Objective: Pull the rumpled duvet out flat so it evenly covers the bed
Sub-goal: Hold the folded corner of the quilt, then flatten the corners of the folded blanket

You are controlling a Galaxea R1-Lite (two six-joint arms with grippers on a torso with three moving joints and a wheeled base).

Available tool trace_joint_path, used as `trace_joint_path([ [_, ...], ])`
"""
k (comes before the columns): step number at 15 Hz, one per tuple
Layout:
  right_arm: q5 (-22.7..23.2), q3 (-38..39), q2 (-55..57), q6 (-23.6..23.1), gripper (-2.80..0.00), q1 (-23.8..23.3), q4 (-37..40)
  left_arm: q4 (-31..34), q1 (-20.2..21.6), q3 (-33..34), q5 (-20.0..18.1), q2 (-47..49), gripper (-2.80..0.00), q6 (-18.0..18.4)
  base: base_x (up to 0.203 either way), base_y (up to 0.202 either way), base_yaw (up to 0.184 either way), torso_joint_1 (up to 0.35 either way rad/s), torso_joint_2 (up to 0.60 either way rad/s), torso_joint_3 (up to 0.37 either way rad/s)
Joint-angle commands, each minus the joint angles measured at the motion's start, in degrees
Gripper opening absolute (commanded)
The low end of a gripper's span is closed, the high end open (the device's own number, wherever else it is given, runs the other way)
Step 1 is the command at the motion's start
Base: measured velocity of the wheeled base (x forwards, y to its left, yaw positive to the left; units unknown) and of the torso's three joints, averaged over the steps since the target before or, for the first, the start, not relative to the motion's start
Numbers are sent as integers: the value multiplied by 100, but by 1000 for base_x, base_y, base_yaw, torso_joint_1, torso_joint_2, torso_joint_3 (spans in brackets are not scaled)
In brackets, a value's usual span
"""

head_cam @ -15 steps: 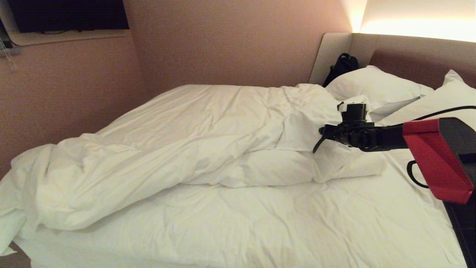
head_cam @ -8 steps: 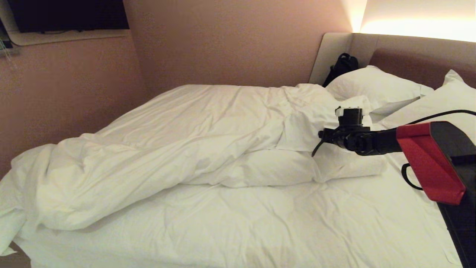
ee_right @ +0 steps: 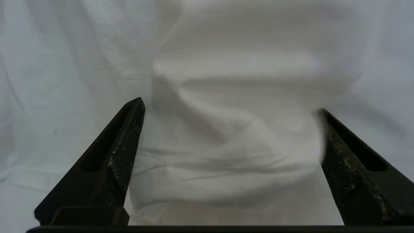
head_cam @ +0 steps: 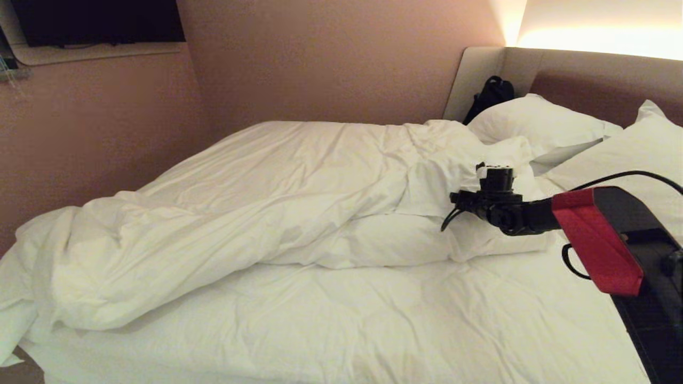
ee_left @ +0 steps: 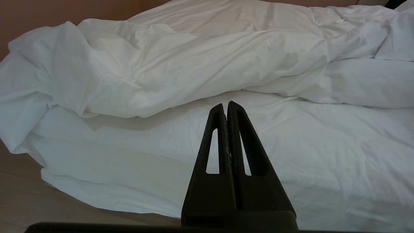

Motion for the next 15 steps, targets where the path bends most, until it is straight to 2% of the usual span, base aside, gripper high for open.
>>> trace_joint_path([
  [1,119,1,151,16,0,-3,-226,-2,3,0,5,2,-280,-6,0,0,0,0,0,0],
  [4,128,1,258,13,0,-1,-246,-1,3,0,5,4,-280,-6,0,0,0,0,0,0],
  [5,121,1,305,10,-280,-1,-268,-1,3,0,5,4,-280,-6,0,0,0,0,0,0],
  [15,106,10,258,1,-280,4,-480,-1,3,0,5,-5,-280,-6,0,0,0,0,0,0],
])
